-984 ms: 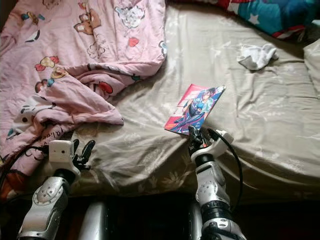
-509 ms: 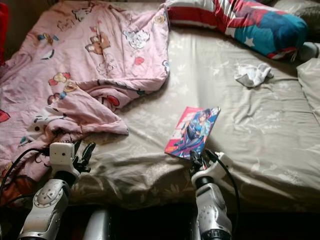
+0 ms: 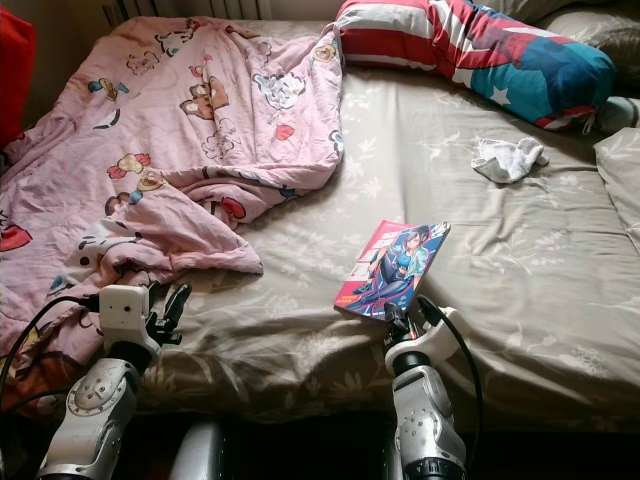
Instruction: Clean up the room
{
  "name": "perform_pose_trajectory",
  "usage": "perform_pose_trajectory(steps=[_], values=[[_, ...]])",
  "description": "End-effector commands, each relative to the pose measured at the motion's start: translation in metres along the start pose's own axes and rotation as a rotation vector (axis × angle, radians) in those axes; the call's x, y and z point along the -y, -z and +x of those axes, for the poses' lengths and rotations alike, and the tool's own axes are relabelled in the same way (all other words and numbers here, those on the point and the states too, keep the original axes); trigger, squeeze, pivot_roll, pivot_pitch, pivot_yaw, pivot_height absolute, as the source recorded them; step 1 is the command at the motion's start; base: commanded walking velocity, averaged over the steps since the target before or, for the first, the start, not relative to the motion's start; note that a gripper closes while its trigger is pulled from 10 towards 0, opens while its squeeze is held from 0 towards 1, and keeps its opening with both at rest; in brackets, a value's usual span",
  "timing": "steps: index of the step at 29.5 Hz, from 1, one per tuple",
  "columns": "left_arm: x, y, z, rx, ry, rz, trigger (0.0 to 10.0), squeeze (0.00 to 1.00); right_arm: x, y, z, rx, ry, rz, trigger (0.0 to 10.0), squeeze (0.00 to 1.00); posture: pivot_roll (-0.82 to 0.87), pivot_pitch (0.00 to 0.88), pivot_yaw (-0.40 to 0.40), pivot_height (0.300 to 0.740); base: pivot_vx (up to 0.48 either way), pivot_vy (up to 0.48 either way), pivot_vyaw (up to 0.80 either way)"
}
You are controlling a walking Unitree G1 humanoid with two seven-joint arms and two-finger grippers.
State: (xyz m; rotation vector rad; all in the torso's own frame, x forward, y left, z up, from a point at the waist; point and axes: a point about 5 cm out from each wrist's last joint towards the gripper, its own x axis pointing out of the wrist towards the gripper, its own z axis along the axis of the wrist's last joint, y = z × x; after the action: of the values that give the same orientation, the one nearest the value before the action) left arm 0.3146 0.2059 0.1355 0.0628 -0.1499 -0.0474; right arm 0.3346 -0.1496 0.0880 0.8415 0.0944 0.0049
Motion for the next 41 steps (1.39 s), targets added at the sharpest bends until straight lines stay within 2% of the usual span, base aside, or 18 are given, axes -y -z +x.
perform_pose_trajectory(steps=[1,4,5,6,7,8,11,12,13,14,20,21,22,31,32,33,34,41], values=[[-0.004,0.007,-0.006,-0.023,-0.006,0.028,10.0,0.0,0.002,-0.006,-0.003,0.036,0.015,0.021,0.0,1.0,0.13,0.216,-0.004,0.583,0.0,0.0,0.0],[-0.004,0.007,-0.006,-0.024,-0.005,0.028,10.0,0.0,0.002,-0.005,-0.003,0.035,0.024,0.021,0.0,1.0,0.13,0.216,-0.004,0.583,0.0,0.0,0.0],[-0.004,0.007,-0.006,-0.025,-0.004,0.028,10.0,0.0,0.003,-0.006,-0.001,0.037,0.037,0.027,0.0,0.07,0.12,0.221,-0.002,0.583,0.0,0.0,0.0],[-0.003,0.007,-0.006,-0.026,-0.002,0.028,10.0,0.0,0.003,-0.007,0.0,0.037,0.042,0.024,4.2,0.0,0.12,0.223,0.0,0.583,0.0,0.0,0.0],[-0.003,0.007,-0.006,-0.026,-0.001,0.028,10.0,0.0,0.003,-0.008,0.0,0.037,0.044,0.021,4.2,0.0,0.12,0.223,0.0,0.583,0.0,0.0,0.0],[-0.003,0.007,-0.006,-0.027,-0.001,0.028,10.0,0.0,0.004,-0.008,0.001,0.034,0.047,0.01,10.0,0.0,0.12,0.224,0.0,0.583,0.0,0.0,0.0],[-0.003,0.007,-0.006,-0.027,0.0,0.029,10.0,0.0,0.011,-0.005,0.003,-0.003,0.087,-0.02,10.0,0.0,0.12,0.225,0.0,0.583,0.0,0.0,0.0],[-0.003,0.007,-0.007,-0.027,-0.001,0.029,10.0,0.0,0.013,-0.004,0.003,-0.004,0.094,-0.014,10.0,0.59,0.13,0.23,0.001,0.583,0.0,0.0,0.0],[-0.003,0.007,-0.007,-0.027,-0.001,0.03,10.0,0.0,0.014,-0.004,0.002,-0.003,0.098,-0.009,10.0,0.59,0.13,0.23,0.001,0.583,0.0,0.0,0.0],[-0.004,0.007,-0.008,-0.028,-0.002,0.031,10.0,0.0,0.014,-0.003,0.002,0.0,0.101,-0.003,10.0,1.0,0.13,0.232,0.002,0.583,0.0,0.0,0.0],[-0.005,0.007,-0.009,-0.031,-0.003,0.032,10.0,0.0,0.014,-0.003,0.002,0.001,0.106,-0.005,10.0,1.0,0.13,0.237,0.006,0.583,0.0,0.0,0.0],[-0.005,0.007,-0.01,-0.032,-0.002,0.033,10.0,0.0,0.015,-0.002,0.001,0.0,0.11,-0.002,10.0,0.22,0.13,0.242,0.009,0.583,0.0,0.0,0.0],[-0.005,0.008,-0.01,-0.033,0.0,0.033,10.0,0.0,0.016,-0.001,0.001,-0.003,0.117,0.002,10.0,0.05,0.13,0.242,0.009,0.583,0.0,0.0,0.0],[-0.005,0.008,-0.011,-0.038,0.002,0.034,10.0,0.0,0.019,0.003,0.001,-0.01,0.131,0.02,10.0,0.0,0.13,0.25,0.012,0.583,0.0,0.0,0.0],[-0.005,0.008,-0.012,-0.04,0.002,0.035,10.0,0.0,0.019,0.003,0.003,-0.01,0.126,0.052,9.4,0.0,0.13,0.252,0.014,0.583,0.0,0.0,0.0],[-0.005,0.009,-0.012,-0.041,0.002,0.036,10.0,0.0,0.02,0.004,0.003,-0.011,0.125,0.074,1.5,0.0,0.13,0.252,0.014,0.583,0.0,0.0,0.0],[-0.005,0.009,-0.012,-0.042,0.001,0.037,10.0,0.0,0.02,0.004,0.004,-0.011,0.125,0.092,0.0,0.0,0.13,0.252,0.014,0.583,0.0,0.0,0.0],[-0.007,0.008,-0.013,-0.044,-0.001,0.043,10.0,0.0,0.019,0.006,0.01,-0.012,0.122,0.16,0.0,0.0,0.15,0.257,0.023,0.583,0.0,0.0,0.0]])
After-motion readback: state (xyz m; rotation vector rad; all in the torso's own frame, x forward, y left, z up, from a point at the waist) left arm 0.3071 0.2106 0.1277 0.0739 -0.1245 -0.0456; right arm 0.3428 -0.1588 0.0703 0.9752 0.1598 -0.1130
